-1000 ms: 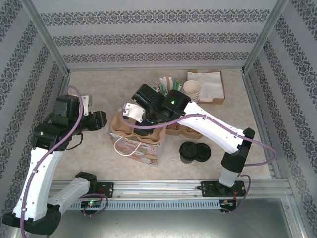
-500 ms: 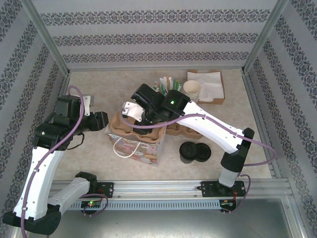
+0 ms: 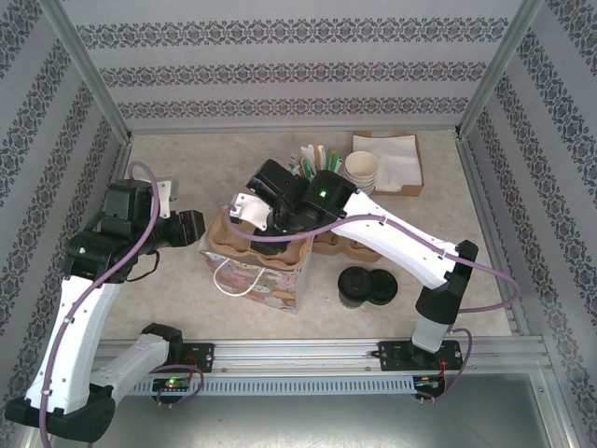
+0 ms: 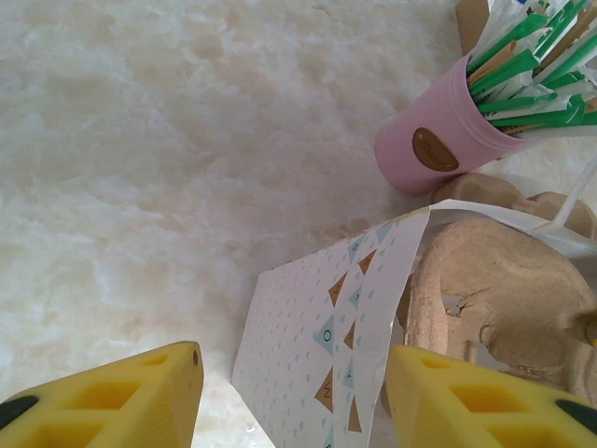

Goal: Pack the takeout coffee

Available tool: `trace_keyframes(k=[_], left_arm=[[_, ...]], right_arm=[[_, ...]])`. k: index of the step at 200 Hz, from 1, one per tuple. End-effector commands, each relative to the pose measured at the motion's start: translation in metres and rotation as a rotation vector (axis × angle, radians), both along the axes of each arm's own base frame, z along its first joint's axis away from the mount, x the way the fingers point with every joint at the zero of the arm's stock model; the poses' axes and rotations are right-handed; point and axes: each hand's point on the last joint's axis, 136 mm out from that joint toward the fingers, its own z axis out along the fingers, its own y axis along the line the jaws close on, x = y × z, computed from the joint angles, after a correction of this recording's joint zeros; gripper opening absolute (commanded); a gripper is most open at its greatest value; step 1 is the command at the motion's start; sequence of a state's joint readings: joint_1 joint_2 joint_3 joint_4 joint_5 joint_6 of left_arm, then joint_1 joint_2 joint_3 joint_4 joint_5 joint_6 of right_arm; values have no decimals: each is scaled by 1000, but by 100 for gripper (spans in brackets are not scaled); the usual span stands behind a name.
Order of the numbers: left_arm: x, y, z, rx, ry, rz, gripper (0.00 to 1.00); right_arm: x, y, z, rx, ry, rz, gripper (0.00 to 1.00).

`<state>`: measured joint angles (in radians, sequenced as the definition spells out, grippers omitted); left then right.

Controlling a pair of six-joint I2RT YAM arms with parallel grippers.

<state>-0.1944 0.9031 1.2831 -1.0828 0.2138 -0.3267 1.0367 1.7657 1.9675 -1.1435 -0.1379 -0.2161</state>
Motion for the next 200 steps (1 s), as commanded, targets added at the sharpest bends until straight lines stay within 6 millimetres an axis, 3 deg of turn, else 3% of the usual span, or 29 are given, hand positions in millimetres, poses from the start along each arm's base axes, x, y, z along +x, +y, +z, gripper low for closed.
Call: trace_keyframes(k=[1,149,200], left_arm=[[5,-2,3,-23,-21,3,55],[7,-6,-1,-38,-3,-6,55],[7,-7,-3,-45,2,-9,55]], right_arm=[[-5,-3,-10,-48,2,17,32],[1,5,-24,-92,6,25,32],[4,11,-13,-43,-5,11,31]])
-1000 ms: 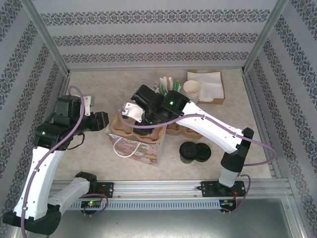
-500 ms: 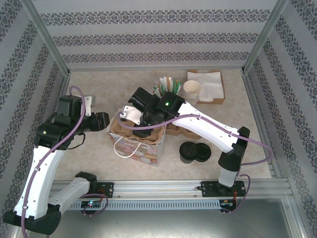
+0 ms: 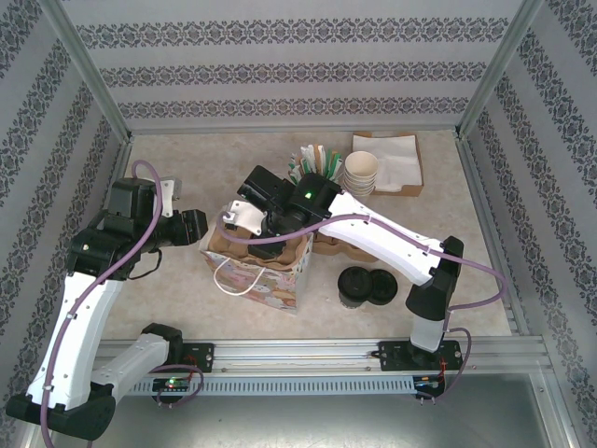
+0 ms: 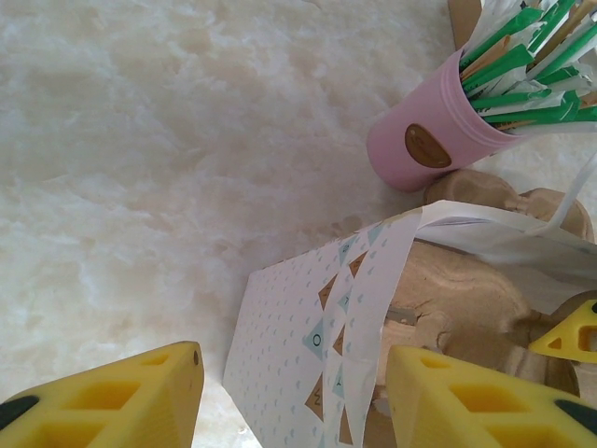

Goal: Pack the takeout coffee

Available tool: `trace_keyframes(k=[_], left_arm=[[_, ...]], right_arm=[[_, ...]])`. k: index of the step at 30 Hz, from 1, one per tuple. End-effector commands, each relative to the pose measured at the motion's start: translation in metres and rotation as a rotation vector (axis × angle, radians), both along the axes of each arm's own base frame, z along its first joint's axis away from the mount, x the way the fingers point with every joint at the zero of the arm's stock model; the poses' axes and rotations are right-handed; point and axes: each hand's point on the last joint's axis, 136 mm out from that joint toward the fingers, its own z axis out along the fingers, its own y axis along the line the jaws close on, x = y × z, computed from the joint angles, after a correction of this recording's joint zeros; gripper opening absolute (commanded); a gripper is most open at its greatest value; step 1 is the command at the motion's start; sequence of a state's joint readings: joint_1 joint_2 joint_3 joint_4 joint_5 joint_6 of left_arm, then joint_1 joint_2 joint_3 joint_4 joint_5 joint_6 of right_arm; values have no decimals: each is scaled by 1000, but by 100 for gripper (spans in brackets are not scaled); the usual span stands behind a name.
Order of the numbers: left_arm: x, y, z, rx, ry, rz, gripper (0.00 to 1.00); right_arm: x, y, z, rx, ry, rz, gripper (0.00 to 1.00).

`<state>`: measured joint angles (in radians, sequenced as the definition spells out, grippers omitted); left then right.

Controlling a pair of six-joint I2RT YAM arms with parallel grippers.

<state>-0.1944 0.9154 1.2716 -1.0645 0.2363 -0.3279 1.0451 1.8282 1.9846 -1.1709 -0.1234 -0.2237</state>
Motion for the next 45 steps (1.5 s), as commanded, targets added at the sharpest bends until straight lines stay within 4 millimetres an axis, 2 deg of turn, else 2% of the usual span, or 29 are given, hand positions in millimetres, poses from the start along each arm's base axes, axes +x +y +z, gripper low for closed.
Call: trace_keyframes(k=[1,8,18,32,39,45], left_arm=[[3,-2,1,-30,-6,6,55],[4,-3,0,-33,-6,8,55],[3,-3,-1,-38,-2,7,55],[3,-5,-4,-49,-1,6,54],[2,-5,-5,-55,-1,5,54],[2,-6,-5,-60,0,8,54]], right_arm=[[3,6,11,28,-29,3,32],[5,9,24,57,-45,1,31],[8,13,21,50,-41,-1,32],[10,20,37,89,-38,-25,31],[10,23,35,86,-19,-35,31],[10,20,22,57,-7,-32,31]])
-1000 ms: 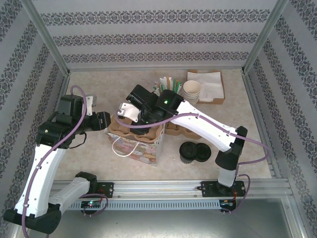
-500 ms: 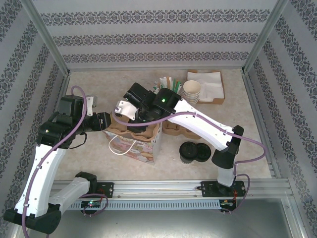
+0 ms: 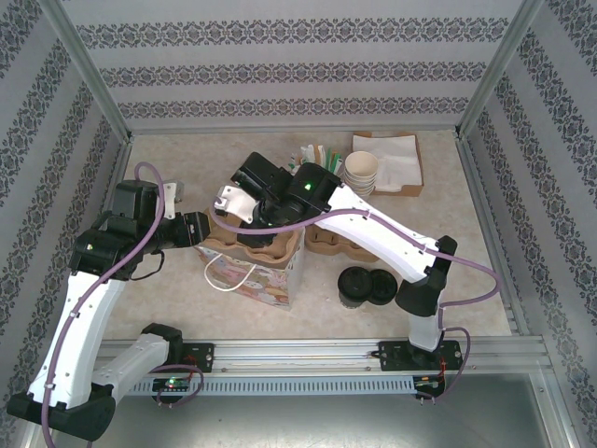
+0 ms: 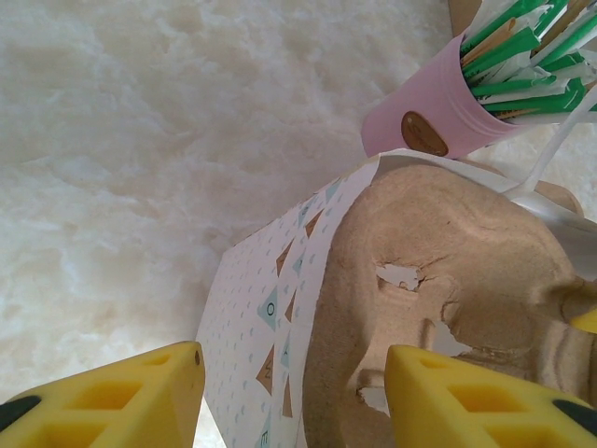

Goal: Pack the takeout coffee

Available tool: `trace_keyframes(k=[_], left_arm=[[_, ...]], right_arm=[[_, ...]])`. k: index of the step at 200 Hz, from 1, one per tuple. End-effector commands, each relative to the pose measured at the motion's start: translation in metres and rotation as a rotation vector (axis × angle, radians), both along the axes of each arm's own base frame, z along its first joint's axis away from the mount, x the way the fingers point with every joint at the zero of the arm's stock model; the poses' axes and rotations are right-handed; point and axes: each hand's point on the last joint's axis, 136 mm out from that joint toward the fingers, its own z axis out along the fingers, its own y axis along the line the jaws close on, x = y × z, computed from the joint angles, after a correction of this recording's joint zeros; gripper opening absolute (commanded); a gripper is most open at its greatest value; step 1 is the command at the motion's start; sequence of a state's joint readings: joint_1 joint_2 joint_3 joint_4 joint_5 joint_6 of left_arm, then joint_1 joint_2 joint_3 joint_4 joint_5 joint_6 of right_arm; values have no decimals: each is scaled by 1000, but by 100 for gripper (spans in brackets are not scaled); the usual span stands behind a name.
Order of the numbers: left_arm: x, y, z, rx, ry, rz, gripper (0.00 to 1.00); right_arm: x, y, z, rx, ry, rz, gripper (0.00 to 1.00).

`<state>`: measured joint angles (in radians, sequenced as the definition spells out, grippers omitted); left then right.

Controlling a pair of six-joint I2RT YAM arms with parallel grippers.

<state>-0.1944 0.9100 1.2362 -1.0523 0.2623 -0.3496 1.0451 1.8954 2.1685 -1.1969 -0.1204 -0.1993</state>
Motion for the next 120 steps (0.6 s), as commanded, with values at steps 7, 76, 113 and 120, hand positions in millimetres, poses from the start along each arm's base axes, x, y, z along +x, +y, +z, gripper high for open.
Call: trace_keyframes(k=[7,76,113,120], left_arm=[[3,-1,5,-31,-29,12,54],[4,-2,6,-38,-30,13,54],[4,-2,8,-42,-34,17,54],[4,-2,8,-42,-36,17,54]], right_arm=[[-3,-1,-13,-20,38,-10,30],[-4,-2,-17,67,59,-26,31],[-4,-8,-23,39,60,-33,30],[-4,-9,-23,35,57,-34,30]])
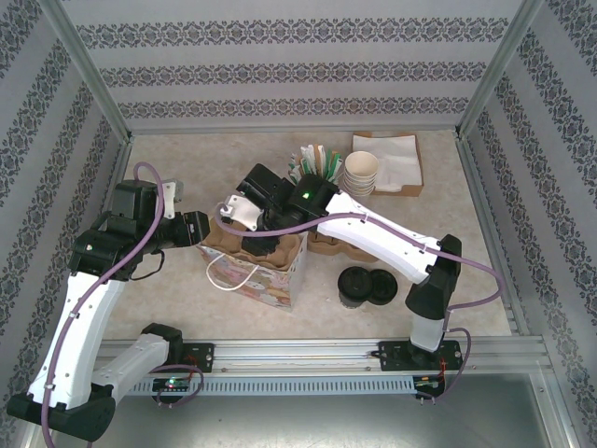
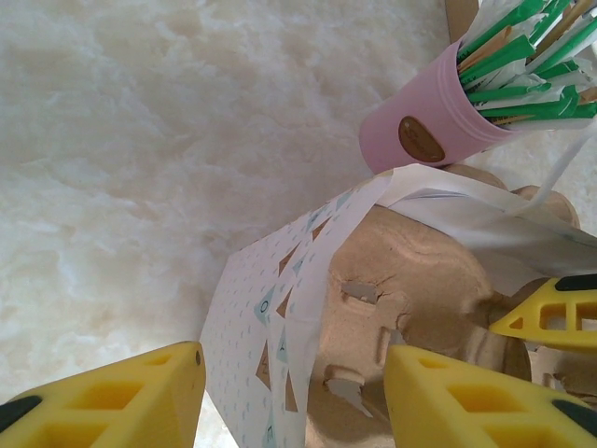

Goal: Pack the takeout coffee

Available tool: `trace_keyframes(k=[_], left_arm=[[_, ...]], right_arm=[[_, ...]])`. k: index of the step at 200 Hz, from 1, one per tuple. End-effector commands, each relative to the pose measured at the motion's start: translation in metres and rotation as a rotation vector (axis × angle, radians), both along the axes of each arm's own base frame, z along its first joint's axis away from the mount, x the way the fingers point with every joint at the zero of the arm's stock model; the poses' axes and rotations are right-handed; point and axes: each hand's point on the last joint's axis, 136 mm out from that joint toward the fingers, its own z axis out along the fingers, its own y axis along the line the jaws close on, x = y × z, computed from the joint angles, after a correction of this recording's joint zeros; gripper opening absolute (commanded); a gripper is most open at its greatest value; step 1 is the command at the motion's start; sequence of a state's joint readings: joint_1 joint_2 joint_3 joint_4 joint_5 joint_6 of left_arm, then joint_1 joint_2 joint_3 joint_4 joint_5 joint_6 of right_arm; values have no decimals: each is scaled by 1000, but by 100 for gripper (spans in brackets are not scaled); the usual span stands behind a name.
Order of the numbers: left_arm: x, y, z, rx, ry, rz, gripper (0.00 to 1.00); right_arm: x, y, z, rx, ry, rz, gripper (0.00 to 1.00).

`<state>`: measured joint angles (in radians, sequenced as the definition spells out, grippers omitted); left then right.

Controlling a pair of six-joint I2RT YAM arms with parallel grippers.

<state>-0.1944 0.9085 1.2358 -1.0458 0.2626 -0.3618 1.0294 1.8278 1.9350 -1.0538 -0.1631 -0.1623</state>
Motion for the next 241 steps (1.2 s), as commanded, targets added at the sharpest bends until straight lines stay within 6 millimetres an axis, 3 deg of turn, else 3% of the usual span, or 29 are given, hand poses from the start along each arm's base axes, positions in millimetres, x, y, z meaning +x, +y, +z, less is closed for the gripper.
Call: trace_keyframes(k=[1,241], left_arm=[[3,-2,7,-32,-33,9,54],[4,2,10,-18,-52,26,54]], right_arm=[[-2,-6,12,27,-5,-11,30],[-3,5,-46,-118,67,38,30]])
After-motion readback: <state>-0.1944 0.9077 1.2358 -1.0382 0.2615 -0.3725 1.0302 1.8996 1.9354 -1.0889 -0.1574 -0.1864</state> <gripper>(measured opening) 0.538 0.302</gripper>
